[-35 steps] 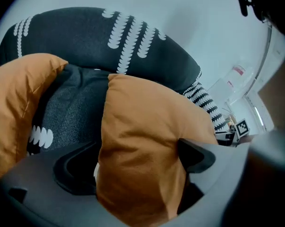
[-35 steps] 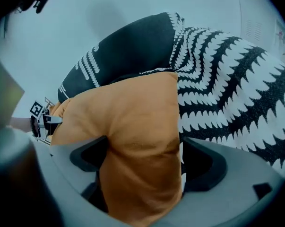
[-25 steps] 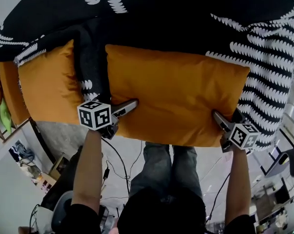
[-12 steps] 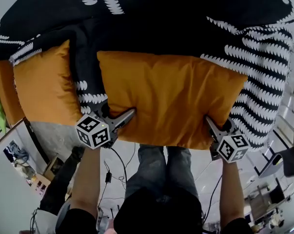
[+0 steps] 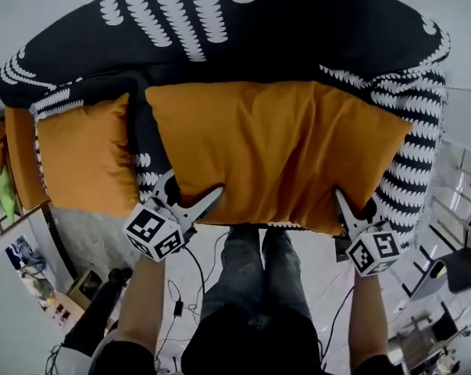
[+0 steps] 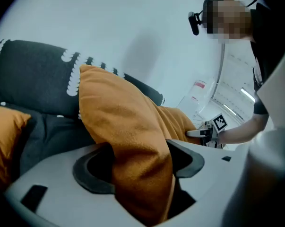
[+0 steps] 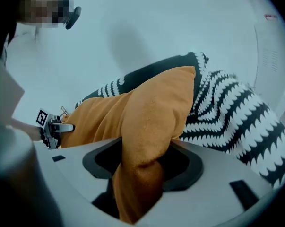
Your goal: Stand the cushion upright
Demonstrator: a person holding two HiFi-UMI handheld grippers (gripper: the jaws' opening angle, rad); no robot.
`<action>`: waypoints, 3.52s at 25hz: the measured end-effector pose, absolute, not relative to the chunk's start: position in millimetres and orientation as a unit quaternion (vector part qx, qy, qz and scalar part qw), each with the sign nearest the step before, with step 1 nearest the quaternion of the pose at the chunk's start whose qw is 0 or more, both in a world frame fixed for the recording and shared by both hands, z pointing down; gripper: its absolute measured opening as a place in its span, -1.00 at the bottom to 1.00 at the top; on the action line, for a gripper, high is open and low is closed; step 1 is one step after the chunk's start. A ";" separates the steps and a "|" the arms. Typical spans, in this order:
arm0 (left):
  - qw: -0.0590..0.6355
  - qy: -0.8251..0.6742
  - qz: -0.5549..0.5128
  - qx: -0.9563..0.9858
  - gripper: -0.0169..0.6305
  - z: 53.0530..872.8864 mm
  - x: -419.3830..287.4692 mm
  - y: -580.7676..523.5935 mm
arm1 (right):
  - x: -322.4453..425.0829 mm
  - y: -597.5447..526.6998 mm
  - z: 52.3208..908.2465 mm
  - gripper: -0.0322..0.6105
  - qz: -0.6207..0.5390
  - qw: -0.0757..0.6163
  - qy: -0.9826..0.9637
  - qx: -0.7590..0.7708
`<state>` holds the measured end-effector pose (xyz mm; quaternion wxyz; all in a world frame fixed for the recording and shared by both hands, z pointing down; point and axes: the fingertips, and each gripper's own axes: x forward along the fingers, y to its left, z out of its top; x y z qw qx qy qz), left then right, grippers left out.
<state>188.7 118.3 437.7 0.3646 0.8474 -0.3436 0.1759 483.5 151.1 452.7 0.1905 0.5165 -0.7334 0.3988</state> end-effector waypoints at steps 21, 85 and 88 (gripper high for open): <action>0.184 -0.386 0.121 0.896 0.16 349.6 211.9 -77.1 | 514.9 -46.2 359.0 0.03 0.166 0.114 -0.782 0.590; 0.096 -0.561 0.098 0.816 0.26 75.6 175.8 205.5 | 442.4 173.9 79.1 -0.06 0.117 0.017 -0.852 0.510; 0.106 -0.596 0.065 0.793 0.26 62.9 148.4 229.9 | 404.8 180.9 61.9 -0.07 0.109 0.011 -0.870 0.480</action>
